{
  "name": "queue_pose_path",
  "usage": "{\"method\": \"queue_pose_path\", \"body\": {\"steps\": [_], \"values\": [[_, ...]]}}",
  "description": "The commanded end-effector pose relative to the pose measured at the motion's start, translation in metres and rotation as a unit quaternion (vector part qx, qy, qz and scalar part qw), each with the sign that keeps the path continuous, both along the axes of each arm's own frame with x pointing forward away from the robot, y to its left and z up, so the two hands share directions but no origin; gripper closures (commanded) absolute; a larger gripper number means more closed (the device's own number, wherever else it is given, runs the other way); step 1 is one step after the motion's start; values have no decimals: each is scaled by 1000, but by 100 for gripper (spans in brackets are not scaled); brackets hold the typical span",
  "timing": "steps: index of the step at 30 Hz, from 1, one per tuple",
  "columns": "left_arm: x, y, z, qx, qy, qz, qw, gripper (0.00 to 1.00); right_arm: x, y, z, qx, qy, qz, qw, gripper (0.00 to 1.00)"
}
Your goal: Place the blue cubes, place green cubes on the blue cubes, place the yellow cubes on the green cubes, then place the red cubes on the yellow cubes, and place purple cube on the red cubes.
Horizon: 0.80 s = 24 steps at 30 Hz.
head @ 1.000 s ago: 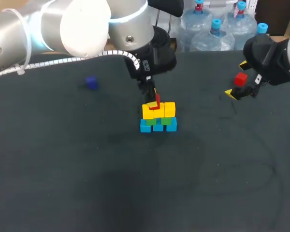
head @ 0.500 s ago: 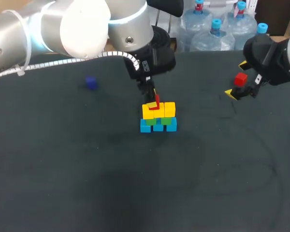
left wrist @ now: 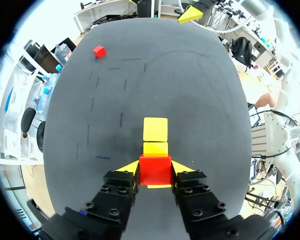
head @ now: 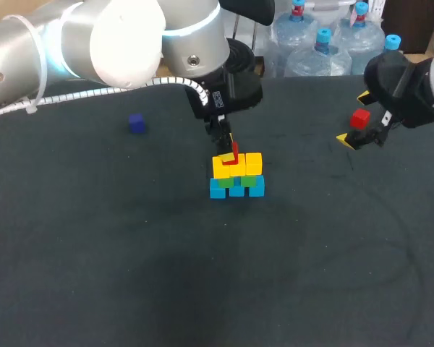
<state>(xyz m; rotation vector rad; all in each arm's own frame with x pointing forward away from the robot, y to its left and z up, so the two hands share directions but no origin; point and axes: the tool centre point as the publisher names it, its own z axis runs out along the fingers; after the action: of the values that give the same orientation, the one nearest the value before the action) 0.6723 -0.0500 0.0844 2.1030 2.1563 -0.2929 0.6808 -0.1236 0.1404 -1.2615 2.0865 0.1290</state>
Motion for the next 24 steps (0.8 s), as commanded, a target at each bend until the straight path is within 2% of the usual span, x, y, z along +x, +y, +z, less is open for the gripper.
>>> {"method": "queue_pose_path", "body": {"steps": [1,4,5,6,7,17,24], "values": [[2,0,-2,1,1,0,1000,100,-3,1,-1,-24,-61,-50,997,0],[2,0,-2,-1,0,-1,1000,100,-3,1,-1,-24,-61,-50,997,0],[2,0,-2,-1,0,-1,1000,60,-3,1,-1,-24,-61,-50,997,0],[2,0,-2,-2,0,-2,1000,4,-3,1,-1,-24,-61,-50,997,0],[2,-1,-1,-3,0,-1,1000,0,-3,1,-1,-24,-61,-50,997,0],[3,-1,4,-10,-3,-1,1000,0,-3,1,-1,-24,-61,-50,997,0],[5,6,27,-32,-24,12,999,0,-3,1,-1,-24,-61,-50,997,0]]}}
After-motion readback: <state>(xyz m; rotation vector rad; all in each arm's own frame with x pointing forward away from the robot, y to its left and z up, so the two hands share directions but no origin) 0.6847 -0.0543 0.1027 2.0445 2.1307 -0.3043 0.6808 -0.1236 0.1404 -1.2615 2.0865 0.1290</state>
